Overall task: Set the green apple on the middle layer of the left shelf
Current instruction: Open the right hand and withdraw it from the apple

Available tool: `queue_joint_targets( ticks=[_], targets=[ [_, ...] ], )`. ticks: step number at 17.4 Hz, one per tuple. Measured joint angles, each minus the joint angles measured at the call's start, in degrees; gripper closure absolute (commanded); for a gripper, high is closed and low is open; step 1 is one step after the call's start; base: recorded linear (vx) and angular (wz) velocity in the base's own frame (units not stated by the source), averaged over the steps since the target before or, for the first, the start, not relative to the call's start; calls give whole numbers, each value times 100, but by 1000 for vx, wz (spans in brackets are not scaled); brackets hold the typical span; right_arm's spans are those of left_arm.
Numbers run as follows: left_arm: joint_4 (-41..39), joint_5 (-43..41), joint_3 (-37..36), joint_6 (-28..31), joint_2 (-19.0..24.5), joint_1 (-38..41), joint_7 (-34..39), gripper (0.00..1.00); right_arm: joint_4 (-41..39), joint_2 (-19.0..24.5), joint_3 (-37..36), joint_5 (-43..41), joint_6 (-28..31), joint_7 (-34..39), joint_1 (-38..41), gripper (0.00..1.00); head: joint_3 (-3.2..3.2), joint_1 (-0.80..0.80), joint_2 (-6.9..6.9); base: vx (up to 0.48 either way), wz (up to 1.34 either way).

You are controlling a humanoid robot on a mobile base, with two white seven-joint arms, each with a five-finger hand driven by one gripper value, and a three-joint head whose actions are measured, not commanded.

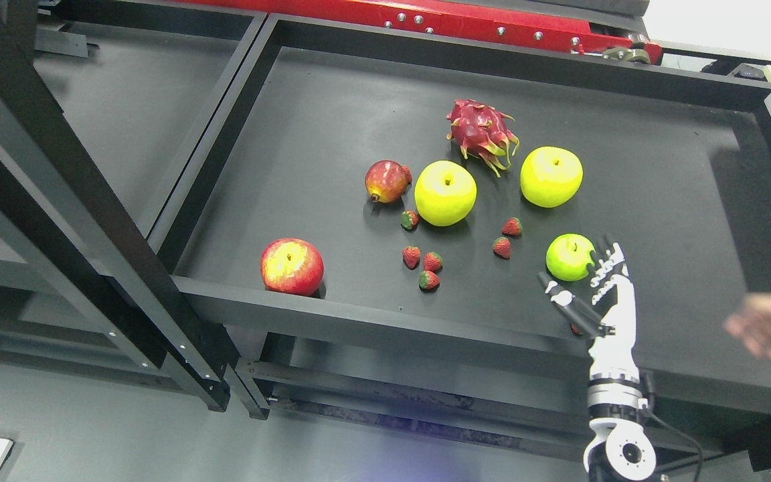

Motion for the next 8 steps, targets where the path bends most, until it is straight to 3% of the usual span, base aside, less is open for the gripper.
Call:
queue_joint_targets(
  ticks=[8],
  targets=[
    [0, 0, 0, -1, 0, 0, 0, 0, -193, 25, 261, -36, 83, 55, 82, 0, 0, 0, 0, 0, 0]
  ],
)
